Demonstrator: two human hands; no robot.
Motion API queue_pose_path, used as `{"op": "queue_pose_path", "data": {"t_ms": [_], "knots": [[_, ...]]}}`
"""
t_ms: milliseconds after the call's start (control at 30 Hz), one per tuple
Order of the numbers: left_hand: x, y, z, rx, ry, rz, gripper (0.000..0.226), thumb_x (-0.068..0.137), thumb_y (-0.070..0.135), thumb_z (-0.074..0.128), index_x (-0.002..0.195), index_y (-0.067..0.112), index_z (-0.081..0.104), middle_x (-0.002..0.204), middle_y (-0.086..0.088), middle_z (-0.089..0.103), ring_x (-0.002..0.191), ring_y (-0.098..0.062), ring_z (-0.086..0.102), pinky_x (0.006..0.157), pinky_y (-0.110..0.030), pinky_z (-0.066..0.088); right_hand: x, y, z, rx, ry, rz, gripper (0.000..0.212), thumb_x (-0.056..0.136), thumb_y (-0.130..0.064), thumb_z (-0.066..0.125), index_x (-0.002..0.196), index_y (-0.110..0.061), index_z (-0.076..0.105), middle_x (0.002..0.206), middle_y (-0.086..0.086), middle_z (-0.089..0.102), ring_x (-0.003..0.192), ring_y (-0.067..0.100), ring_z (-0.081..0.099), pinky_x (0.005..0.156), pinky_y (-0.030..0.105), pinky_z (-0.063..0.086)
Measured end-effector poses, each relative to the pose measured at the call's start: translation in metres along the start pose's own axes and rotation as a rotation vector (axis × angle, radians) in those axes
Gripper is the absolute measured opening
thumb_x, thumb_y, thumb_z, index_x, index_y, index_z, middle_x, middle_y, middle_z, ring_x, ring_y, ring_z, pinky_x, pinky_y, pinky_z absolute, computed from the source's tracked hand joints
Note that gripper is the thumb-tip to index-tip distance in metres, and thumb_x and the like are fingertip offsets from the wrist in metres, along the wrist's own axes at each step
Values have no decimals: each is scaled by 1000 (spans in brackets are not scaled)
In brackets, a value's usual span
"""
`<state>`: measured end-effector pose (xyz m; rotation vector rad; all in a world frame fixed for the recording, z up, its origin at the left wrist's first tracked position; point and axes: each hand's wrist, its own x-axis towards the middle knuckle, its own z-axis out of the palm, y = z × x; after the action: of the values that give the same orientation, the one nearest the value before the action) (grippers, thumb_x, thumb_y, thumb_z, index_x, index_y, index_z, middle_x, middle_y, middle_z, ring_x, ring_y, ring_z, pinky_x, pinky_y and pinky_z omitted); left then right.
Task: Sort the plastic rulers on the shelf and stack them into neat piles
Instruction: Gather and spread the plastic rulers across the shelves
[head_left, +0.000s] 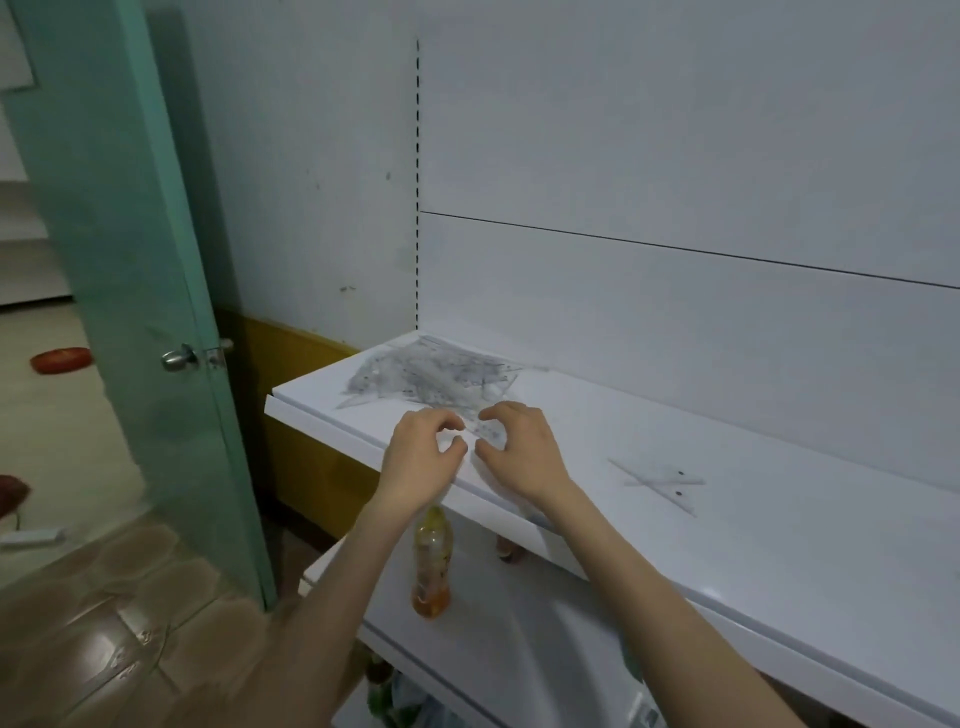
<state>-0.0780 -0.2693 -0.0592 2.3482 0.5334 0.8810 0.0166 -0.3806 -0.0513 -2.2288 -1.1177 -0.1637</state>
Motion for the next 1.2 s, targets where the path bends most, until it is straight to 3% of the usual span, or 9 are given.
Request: {"op": "queue_pose_path", "data": {"t_ms": [267,433,533,667,767,900,1033,1133,1200], "knots": [[82,-99,-21,13,-12,89,17,89,20,58,105,18,64,109,4,60,108,-12,49,87,-18,35,97,-27,50,-254,47,222,41,88,-28,57,123,-8,57,129,11,58,122,29,47,97,34,37],[139,-137,-23,37,-155,256,19,88,18,59,107,16,64,113,0,60,113,-17,48,93,-22,35,124,-42,71,-368,-24,485,29,85,-32,55,99,-8,62,111,16,64,109,33,54,86,35,41],[163,-147,-18,51,-239,352,20,87,18,60,107,17,63,114,0,60,115,-19,48,99,-35,38,133,-47,78,-366,42,533,17,80,-28,59,84,-12,60,104,13,66,104,32,56,82,34,42],[176,-148,-12,24,-262,412,23,84,14,61,107,14,61,115,-3,59,115,-23,46,97,-39,39,135,-53,77,-333,87,581,35,80,-34,65,107,-12,67,114,8,65,106,29,59,86,35,46],[181,-151,-8,-9,-271,392,29,84,12,62,114,11,60,119,-7,58,117,-26,44,98,-37,38,132,-53,75,-261,130,629,38,77,-39,68,110,-21,67,115,3,65,106,26,59,81,31,45],[186,-153,-8,0,-291,384,37,86,14,61,122,10,55,125,-8,54,121,-25,42,100,-34,34,132,-51,74,-183,196,663,35,74,-38,68,108,-28,70,110,-2,67,105,22,60,72,27,42],[199,-152,-11,26,-306,439,43,82,16,64,124,13,53,129,-5,53,124,-23,41,101,-34,33,134,-51,72,-166,264,689,21,72,-37,67,90,-25,69,92,-1,67,95,24,61,72,30,46],[200,-147,-12,55,-423,499,49,84,17,60,132,16,48,135,0,48,129,-19,37,105,-30,26,131,-46,62,-191,345,728,35,77,-42,69,108,-26,68,107,-3,69,105,22,60,77,30,44],[201,-141,-10,50,-543,525,50,85,15,58,135,17,49,136,0,50,127,-18,42,108,-31,30,126,-40,54,-188,402,757,39,77,-43,69,110,-25,67,110,-4,69,105,21,61,76,29,43]]}}
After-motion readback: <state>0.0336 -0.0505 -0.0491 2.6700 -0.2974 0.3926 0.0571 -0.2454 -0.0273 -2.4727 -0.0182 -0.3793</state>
